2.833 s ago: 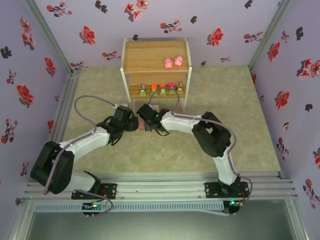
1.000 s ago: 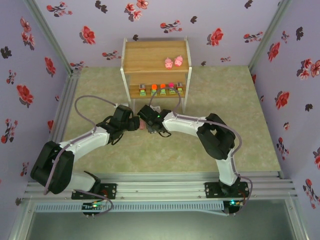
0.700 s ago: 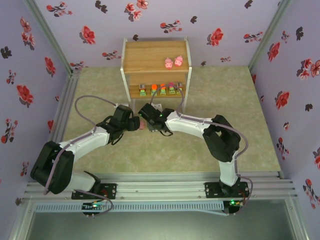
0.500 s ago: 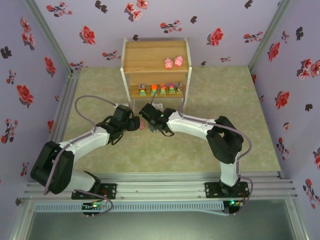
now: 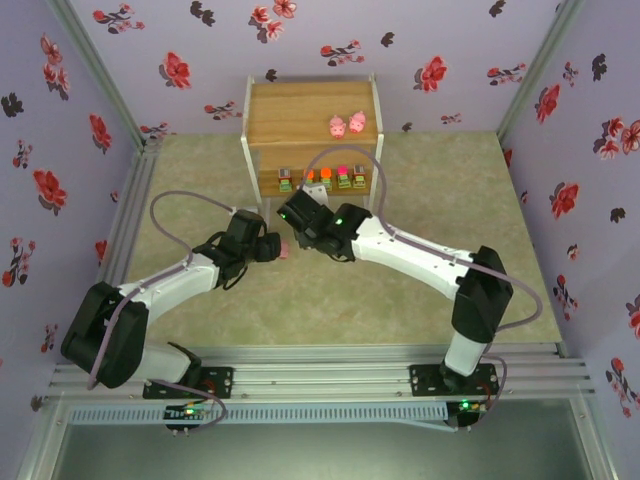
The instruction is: Place and organize the plastic toys onto the shelf
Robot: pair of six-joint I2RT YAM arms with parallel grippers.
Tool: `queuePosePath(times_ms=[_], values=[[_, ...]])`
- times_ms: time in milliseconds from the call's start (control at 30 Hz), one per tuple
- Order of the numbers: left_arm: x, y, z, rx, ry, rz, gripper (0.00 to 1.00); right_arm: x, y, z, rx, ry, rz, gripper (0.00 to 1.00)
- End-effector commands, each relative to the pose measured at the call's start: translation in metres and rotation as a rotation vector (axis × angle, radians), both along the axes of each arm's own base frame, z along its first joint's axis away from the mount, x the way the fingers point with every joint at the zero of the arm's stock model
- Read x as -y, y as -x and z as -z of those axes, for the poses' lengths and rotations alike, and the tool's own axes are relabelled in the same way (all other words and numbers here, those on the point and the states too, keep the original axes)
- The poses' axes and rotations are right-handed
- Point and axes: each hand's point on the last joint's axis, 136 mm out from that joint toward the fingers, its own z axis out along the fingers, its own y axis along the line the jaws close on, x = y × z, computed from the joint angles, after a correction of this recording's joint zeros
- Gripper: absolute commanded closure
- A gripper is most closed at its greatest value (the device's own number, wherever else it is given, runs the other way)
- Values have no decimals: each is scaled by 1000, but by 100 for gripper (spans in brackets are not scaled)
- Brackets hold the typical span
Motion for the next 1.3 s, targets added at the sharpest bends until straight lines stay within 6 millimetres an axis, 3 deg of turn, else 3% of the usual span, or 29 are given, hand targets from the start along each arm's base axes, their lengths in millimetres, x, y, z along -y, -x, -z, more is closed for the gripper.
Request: queuePosePath(times_ms=[0, 433, 833, 1033, 1267], values=[[3, -2, -4, 13, 24, 9, 24, 10, 2, -43, 79, 16, -8, 100], [21, 0, -10, 36, 41, 81, 24, 14, -5, -138, 244, -13, -37, 100], [32, 2, -9, 36, 28, 123, 24, 10, -28, -218, 428, -11, -32, 100], [33, 2, -11, 41, 26, 130, 24, 12, -51, -234, 464, -17, -4, 99], [34, 2, -12, 44, 24, 136, 24, 17, -82, -226, 447, -22, 21, 99]])
